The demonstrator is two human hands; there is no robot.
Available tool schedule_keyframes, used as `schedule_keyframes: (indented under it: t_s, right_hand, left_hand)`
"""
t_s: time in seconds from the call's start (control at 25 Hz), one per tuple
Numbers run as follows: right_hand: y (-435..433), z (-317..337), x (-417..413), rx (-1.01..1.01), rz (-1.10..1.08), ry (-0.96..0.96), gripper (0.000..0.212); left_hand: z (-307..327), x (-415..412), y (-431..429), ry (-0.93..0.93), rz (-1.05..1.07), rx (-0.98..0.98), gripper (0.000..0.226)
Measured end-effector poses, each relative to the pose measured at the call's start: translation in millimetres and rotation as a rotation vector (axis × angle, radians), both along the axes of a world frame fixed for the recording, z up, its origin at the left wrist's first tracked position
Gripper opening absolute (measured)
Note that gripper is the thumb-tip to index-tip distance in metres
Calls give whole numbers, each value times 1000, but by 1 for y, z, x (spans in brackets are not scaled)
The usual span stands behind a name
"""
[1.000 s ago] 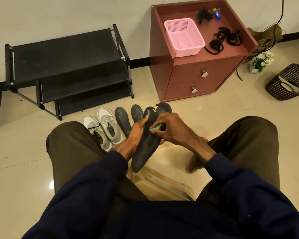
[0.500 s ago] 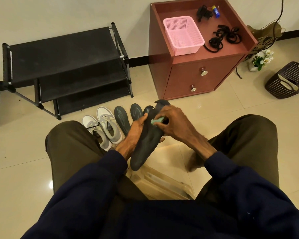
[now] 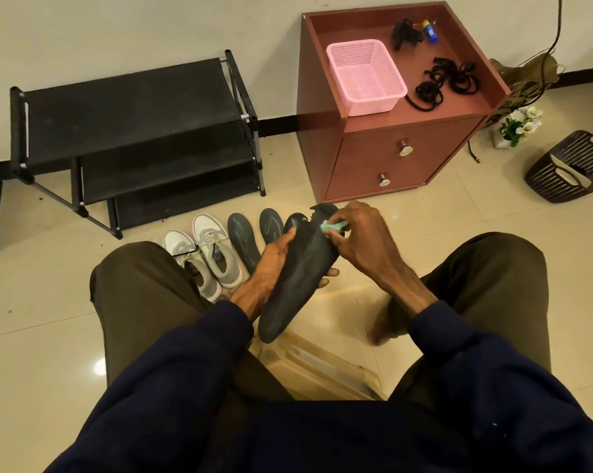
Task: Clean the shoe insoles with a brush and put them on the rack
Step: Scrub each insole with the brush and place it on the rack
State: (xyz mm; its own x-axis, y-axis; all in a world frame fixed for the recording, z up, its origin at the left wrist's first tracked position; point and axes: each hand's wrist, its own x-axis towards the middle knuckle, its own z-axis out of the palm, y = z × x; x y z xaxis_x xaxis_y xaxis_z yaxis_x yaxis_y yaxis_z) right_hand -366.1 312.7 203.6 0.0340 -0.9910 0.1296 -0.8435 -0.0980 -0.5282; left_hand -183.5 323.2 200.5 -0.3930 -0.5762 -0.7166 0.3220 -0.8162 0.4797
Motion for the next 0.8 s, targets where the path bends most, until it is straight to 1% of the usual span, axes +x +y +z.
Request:
schedule_keyframes:
  t_s: [0.04, 0.08, 0.16, 0.2, 0.24, 0.28, 0.36, 0.4, 0.44, 0.48, 0.52, 0.56, 0.6, 0.68, 0.76, 0.8]
  right_hand:
    - [1, 0, -4, 7, -11, -4, 20]
    - [3, 1, -2, 44, 39, -43, 19]
    - [13, 8, 10, 208, 205, -175, 16]
    - [18, 10, 17, 265, 257, -203, 16]
    - [18, 10, 19, 253, 254, -175, 16]
    - [14, 7, 17, 192, 198, -98, 17]
    - [5, 4, 6, 70, 24, 75, 20]
    - [4, 3, 1, 52, -28, 93, 21]
    - [4, 1, 1, 54, -16, 62, 22]
    - [6, 0, 4, 78, 58, 6, 21]
    - [9, 1, 10, 130, 153, -48, 21]
    - [13, 4, 16, 190, 228, -83, 20]
    - [14, 6, 19, 210, 253, -84, 19]
    - [7, 6, 14, 130, 154, -20, 20]
    - [1, 3, 0, 41, -10, 65, 21]
    - [0, 2, -3, 28, -47, 57, 21]
  left_hand:
    - [-1, 1, 0, 1, -21, -1, 66]
    - [-1, 1, 0, -12, -31, -23, 65]
    - [-1, -1, 2, 23, -21, -31, 54]
    - [1, -1, 1, 28, 1, -25, 47]
    - [3, -2, 0, 17, 28, -27, 46]
    - [6, -3, 0, -18, 51, -26, 53]
    - [2, 0, -1, 21, 48, 0, 73]
    - [1, 0, -2, 13, 20, 5, 77]
    - [5, 0, -1, -16, -12, -30, 75]
    - [4, -1, -1, -41, -10, -65, 67]
    - [3, -2, 0, -26, 8, -75, 57]
    - [4, -2, 0, -14, 16, -75, 53]
    - [7, -2, 1, -9, 27, -78, 52]
    - [7, -3, 0, -45, 43, -73, 57]
    - [5, 0, -1, -3, 25, -36, 66]
    - [5, 1, -1, -15, 3, -20, 66]
